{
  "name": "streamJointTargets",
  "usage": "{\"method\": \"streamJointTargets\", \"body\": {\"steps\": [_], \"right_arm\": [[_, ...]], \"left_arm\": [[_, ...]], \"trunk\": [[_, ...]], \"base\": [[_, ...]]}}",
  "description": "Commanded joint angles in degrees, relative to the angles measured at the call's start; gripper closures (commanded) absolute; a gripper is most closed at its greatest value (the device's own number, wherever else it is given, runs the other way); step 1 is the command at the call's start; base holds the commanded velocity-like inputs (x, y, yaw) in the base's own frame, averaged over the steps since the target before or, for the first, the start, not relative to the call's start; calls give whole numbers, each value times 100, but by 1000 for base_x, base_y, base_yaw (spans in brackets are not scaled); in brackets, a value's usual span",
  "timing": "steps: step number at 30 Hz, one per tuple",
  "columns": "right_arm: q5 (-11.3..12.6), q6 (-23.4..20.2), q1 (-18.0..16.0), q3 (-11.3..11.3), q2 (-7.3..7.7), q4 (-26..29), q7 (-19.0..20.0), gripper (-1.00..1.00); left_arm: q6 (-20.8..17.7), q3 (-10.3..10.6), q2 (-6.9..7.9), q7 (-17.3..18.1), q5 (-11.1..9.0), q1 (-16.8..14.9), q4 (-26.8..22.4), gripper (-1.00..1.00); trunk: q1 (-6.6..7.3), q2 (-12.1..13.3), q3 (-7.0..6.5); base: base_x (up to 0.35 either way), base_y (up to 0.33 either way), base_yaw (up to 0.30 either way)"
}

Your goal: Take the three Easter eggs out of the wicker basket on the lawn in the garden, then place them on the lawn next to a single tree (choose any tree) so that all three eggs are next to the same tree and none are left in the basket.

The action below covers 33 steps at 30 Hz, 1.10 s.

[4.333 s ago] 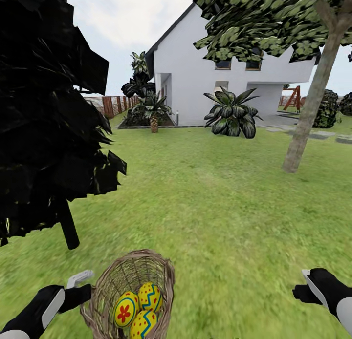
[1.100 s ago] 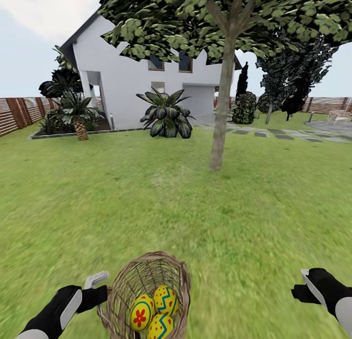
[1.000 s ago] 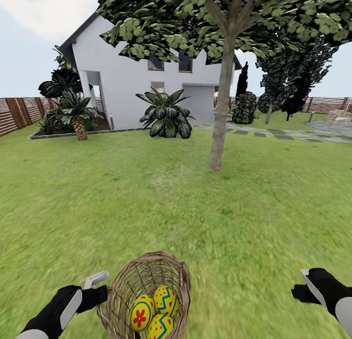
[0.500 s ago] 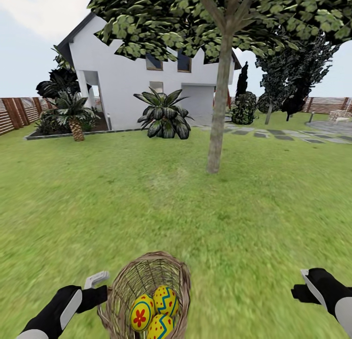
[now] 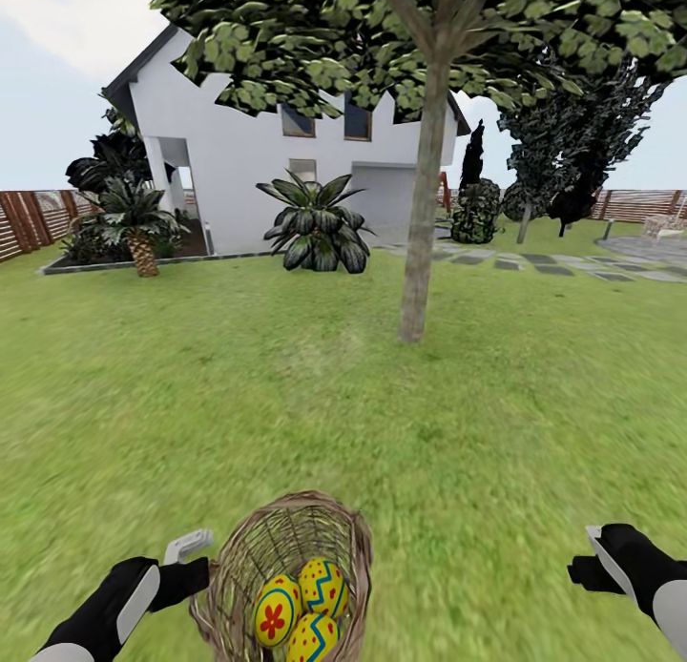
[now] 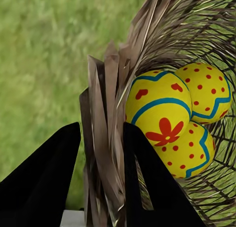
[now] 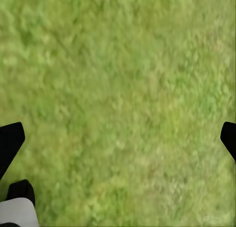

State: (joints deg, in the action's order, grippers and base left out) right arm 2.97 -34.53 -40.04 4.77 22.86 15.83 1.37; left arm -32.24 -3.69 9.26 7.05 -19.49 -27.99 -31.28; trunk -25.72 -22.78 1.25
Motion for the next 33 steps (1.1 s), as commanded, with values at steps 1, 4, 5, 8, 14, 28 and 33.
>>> {"method": "streamJointTargets", "body": {"steps": [1, 4, 5, 8, 14, 28, 33], "right_arm": [[28, -28, -3, 45, 7, 8, 13, -100], [28, -28, -3, 44, 7, 8, 13, -100], [28, -28, -3, 42, 7, 8, 13, -100], [28, -28, -3, 41, 8, 8, 13, -100], [28, -28, -3, 43, 3, 8, 13, -100], [27, -28, -3, 50, -24, 8, 13, -100], [28, -28, -3, 50, -22, 8, 12, -100]], "left_arm": [[-45, -36, -4, 24, -56, -5, -10, 100], [-45, -43, 1, 22, -63, -5, -3, 100], [-45, -44, -2, 24, -63, -5, -2, 100], [-45, -44, -3, 24, -57, -5, -3, 100], [-42, -44, -4, 25, -55, -5, -3, 100], [-40, -48, -4, 16, -63, -5, -1, 100], [-39, -52, -4, 21, -67, -5, -1, 100]], "trunk": [[-7, -13, 13], [-7, -13, 13], [-7, -13, 13], [-7, -13, 13], [-7, -13, 13], [-7, -13, 13], [-7, -13, 13]], "base": [[276, -212, 0], [304, -196, 0], [312, -182, 0], [315, -168, 0], [318, -148, 0], [319, -145, 0], [319, -144, 0]]}}
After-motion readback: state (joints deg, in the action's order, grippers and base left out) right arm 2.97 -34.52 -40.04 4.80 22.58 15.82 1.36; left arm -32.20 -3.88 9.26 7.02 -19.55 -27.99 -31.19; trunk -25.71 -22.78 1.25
